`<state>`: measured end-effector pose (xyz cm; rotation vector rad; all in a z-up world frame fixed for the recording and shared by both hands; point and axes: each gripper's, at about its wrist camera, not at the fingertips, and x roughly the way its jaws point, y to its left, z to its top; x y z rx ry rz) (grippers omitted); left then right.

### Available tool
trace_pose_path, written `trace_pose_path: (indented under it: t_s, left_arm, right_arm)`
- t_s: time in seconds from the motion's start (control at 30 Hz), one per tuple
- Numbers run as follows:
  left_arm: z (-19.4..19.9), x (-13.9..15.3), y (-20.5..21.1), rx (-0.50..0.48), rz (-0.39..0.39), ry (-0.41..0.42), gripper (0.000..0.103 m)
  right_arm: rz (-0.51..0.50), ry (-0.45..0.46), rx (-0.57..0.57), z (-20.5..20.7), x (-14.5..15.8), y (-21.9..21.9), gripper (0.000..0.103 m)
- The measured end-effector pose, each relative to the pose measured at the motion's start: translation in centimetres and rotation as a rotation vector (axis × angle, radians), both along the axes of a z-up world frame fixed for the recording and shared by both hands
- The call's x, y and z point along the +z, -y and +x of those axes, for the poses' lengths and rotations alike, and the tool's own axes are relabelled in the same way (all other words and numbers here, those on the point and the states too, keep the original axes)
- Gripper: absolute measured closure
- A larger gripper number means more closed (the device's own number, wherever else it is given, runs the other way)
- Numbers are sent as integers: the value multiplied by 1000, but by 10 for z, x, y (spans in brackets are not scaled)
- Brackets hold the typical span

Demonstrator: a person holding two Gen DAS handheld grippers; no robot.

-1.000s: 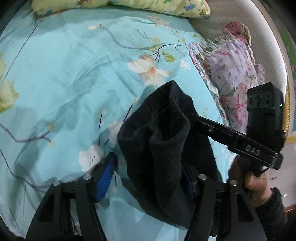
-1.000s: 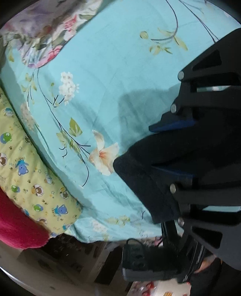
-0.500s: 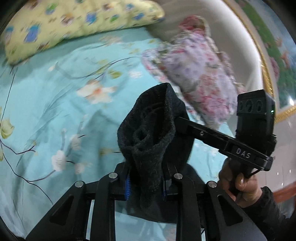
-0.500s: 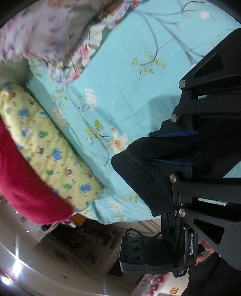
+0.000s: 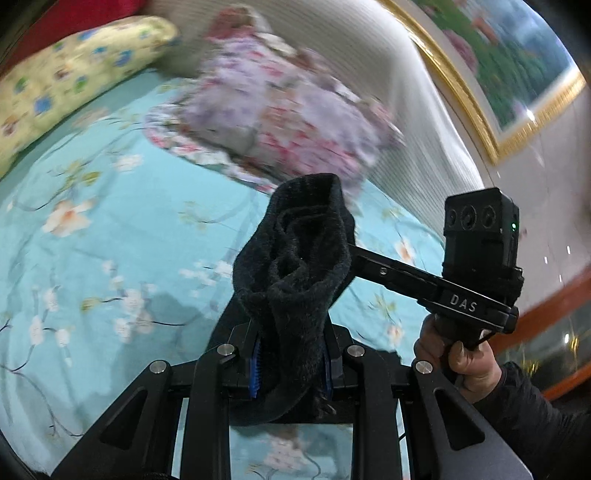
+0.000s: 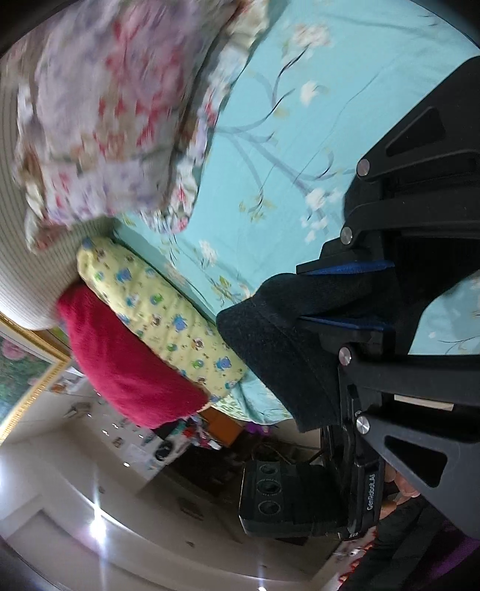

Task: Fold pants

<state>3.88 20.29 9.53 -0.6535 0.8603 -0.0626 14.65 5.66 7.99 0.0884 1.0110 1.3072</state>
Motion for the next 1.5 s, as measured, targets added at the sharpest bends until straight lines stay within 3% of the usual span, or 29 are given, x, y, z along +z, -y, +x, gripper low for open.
trace_pose_path:
  t_s: [0.37,0.97,1.13,1.23,1.4,1.5]
  left_arm:
    - [23,7,87,-192,58,-15,79]
    - [51,-34,187,-392,168,-109,79]
    - [56,-48,213,-449,229,-121,77]
    - [59,-59,228,-485,270,-120,74]
    - [55,-60,249,-540,327,-85,49]
    - [51,-61,261,-589,335,-78,40]
  right_arm:
    - [60,-30,-185,-4,-10,96,82]
    - [115,-123,-392,-19,-68,203,82]
    - [105,-153,-435,-22,-85,222,82]
    - [66,-160,-476,-22,-96,231,76]
    - [68,-169,-542,-22,-100,253,73]
    - [76,-164,-596,-25,-95,270,72]
